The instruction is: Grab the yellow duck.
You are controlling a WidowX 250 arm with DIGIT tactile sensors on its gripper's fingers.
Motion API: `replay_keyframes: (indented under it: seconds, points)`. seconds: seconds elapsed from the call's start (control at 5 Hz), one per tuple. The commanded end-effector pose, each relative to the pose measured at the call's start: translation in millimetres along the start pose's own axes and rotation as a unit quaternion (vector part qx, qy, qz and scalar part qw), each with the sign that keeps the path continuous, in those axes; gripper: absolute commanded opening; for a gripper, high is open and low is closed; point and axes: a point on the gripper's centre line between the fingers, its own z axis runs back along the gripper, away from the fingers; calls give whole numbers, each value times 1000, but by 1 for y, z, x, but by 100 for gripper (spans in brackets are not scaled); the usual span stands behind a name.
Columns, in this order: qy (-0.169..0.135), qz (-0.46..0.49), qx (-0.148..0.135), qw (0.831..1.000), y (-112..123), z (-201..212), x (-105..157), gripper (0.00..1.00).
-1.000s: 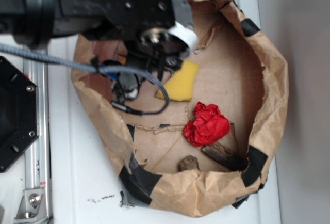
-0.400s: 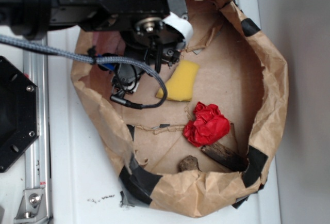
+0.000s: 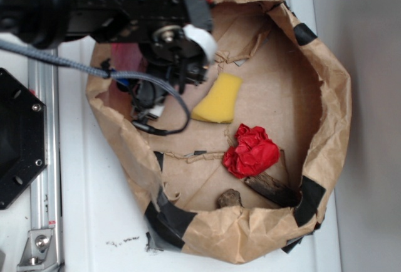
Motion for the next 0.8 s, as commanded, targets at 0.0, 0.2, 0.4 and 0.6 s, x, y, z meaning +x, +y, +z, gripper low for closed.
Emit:
replay_keyframes:
  seconds: [0.0, 0.2, 0.4, 0.6]
  points:
    - [-12, -79, 21, 997, -42, -24, -15, 0]
    - [-24, -83, 25, 996, -46, -12, -13, 0]
    - [-28, -75, 29, 996, -41, -6, -9, 0]
    - [-51, -49, 33, 997, -22, 19, 5, 0]
